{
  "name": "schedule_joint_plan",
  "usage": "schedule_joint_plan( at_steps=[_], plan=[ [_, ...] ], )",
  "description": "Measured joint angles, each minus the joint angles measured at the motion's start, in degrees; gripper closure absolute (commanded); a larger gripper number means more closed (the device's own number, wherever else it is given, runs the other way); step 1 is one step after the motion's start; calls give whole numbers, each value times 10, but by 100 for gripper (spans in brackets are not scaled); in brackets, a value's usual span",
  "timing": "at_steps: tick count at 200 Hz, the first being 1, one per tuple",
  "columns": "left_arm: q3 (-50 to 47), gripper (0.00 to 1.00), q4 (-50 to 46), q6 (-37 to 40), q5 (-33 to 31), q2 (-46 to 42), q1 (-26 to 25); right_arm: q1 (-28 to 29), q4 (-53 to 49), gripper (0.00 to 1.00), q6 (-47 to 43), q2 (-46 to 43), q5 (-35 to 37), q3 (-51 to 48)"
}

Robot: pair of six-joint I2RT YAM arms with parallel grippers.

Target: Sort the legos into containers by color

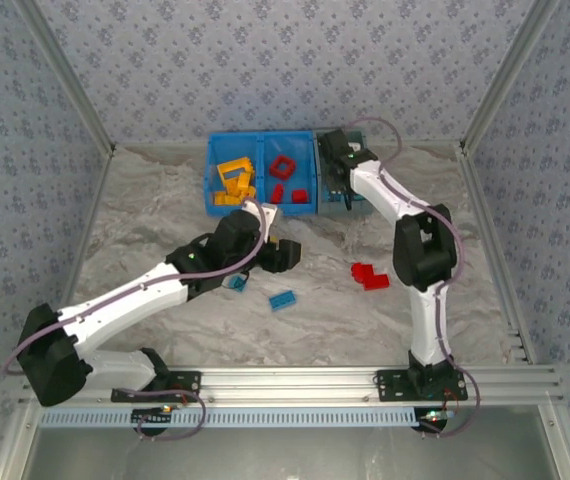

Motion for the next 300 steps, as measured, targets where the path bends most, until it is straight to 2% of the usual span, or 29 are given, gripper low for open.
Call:
schedule_joint_plan(
  at_steps=[39, 79, 96, 119, 141, 164, 199, 226, 260, 300],
  plan=[
    [9, 29, 31, 0, -6, 42, -16, -16, -39, 76, -24, 83, 13, 125],
    [52, 30, 33, 13, -8, 90, -31, -20, -64, 48, -39, 127, 15, 173],
    [69, 29, 33, 22, -5, 106, -33, -17, -76, 44, -39, 124, 15, 173],
    [92, 29, 29, 29, 4, 137, -35, -9, -83, 43, -34, 92, 14, 161],
    [122, 30, 13, 28, 8, 177, -36, 1, -87, 43, -25, 10, 13, 125],
    [167, 30, -18, 11, 6, 227, -43, 10, -76, 43, -14, -132, 16, 53],
    [263, 30, -72, -59, 1, 320, -71, 10, -50, 41, 21, -397, 13, -151],
    [334, 30, -115, -138, -2, 394, -87, 9, -59, 39, 53, -549, 3, -304],
    [408, 30, -160, -210, 7, 478, -92, 9, -105, 39, 83, -666, -15, -420],
    [465, 35, -198, -240, 9, 537, -92, 9, -149, 39, 104, -737, -22, -457]
  ],
)
